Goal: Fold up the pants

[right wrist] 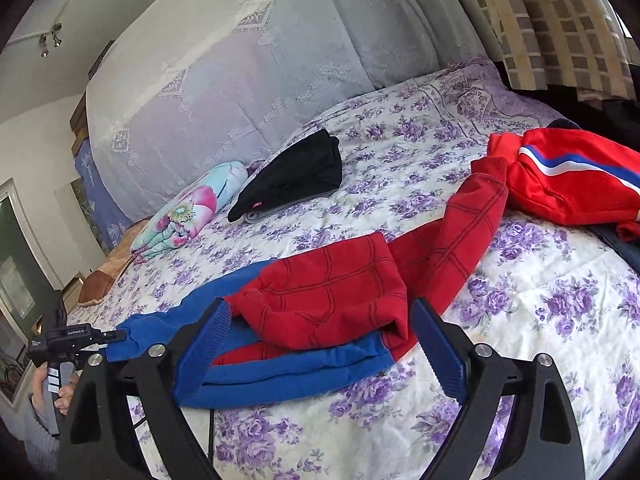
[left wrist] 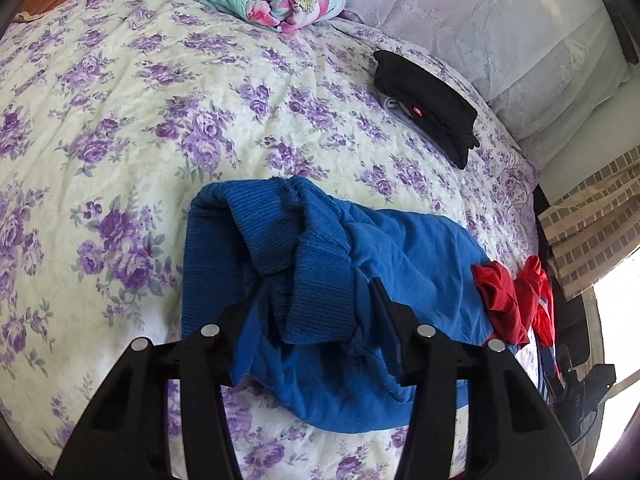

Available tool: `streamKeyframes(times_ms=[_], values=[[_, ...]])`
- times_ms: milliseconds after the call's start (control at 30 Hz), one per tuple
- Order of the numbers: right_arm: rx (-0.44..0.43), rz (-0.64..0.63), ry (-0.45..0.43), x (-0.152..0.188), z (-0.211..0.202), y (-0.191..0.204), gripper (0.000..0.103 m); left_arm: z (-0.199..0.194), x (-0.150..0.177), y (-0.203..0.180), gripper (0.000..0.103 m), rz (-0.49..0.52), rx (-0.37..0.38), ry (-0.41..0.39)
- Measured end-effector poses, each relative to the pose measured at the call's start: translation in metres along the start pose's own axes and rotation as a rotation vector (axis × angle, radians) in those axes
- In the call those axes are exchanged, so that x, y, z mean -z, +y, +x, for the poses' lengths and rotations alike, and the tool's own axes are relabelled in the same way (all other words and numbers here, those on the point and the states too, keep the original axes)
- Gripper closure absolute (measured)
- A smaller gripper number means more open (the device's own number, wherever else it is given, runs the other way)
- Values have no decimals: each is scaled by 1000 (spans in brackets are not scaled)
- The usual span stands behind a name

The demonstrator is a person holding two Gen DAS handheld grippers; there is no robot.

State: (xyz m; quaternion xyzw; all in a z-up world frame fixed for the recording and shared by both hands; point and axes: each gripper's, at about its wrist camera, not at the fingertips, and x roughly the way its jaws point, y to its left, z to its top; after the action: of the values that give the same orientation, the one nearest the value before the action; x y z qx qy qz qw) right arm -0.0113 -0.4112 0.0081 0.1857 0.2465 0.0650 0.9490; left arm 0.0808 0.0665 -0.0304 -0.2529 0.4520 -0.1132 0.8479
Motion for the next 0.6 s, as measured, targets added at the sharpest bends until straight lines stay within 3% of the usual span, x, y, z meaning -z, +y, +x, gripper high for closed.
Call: streamKeyframes(times_ms=[200, 233, 300, 367, 433, 467, 500, 533, 600], values=[[39, -49, 11, -20, 8, -1, 11, -14, -62, -15, 72, 13, 3, -130], [46, -53, 20, -23, 12, -1, 11, -16, -75, -18, 101, 14, -16, -171], [42, -85, 57, -27, 25, 4, 11, -18, -99, -19, 103, 6, -61, -232], [44, -159, 103, -27, 42, 16, 11, -10, -114, -18, 103, -1, -49, -184], [40, -252, 155, -24, 58, 34, 11, -4, -109, -16, 103, -6, -36, -146], [24, -298, 175, -21, 64, 45, 11, -3, -101, -17, 101, 9, -45, -135], [2, -341, 195, -17, 70, 55, 11, -4, -90, -18, 89, 32, -52, -126], [-19, -375, 212, -13, 74, 64, 11, -6, -79, -18, 65, 55, -59, -115], [-58, -448, 255, -1, 85, 80, 11, -16, -58, -15, 36, 71, -84, -117]])
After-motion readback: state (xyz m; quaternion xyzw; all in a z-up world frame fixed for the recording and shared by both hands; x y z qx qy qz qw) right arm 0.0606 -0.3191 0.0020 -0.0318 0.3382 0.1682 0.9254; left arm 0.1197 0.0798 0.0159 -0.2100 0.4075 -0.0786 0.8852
